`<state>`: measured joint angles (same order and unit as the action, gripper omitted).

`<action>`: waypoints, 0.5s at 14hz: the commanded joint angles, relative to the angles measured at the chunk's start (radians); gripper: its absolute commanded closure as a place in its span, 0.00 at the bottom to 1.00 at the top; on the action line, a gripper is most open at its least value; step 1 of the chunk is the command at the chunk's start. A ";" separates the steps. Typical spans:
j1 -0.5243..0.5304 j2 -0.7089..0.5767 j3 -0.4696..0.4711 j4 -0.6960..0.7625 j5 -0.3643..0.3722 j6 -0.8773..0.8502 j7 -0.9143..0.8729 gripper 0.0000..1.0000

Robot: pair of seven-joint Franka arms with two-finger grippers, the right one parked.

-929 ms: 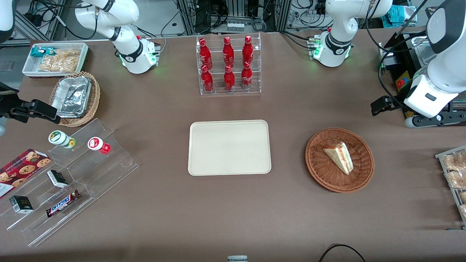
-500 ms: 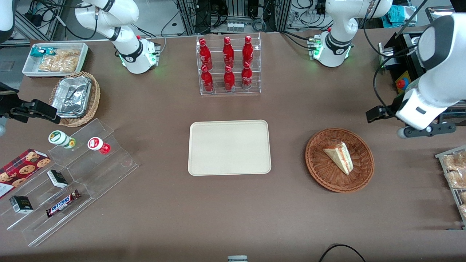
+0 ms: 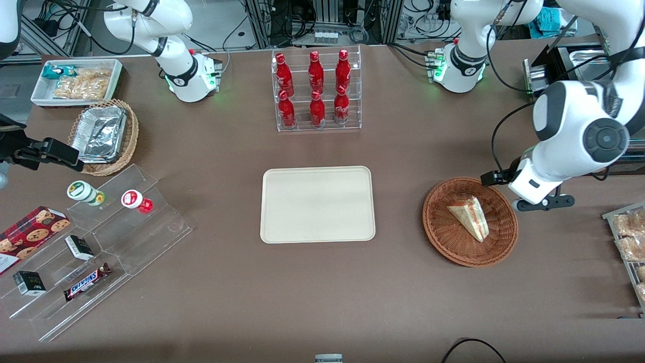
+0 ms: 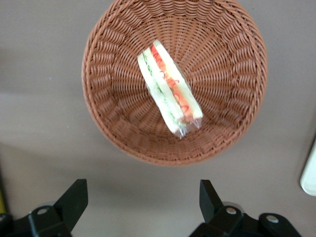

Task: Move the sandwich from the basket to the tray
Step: 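Move the left gripper over the wrapped sandwich in the wicker basket, then lower the left gripper and close it on the wrapped sandwich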

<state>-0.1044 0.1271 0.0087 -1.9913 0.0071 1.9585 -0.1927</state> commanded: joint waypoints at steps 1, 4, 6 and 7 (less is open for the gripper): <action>-0.014 -0.032 0.007 -0.092 0.010 0.117 -0.130 0.00; -0.034 -0.015 0.001 -0.113 0.011 0.225 -0.414 0.00; -0.035 0.006 0.001 -0.113 0.011 0.276 -0.560 0.00; -0.035 0.025 0.001 -0.115 0.010 0.304 -0.629 0.00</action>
<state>-0.1276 0.1329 0.0024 -2.0961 0.0070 2.2065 -0.6853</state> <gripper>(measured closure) 0.000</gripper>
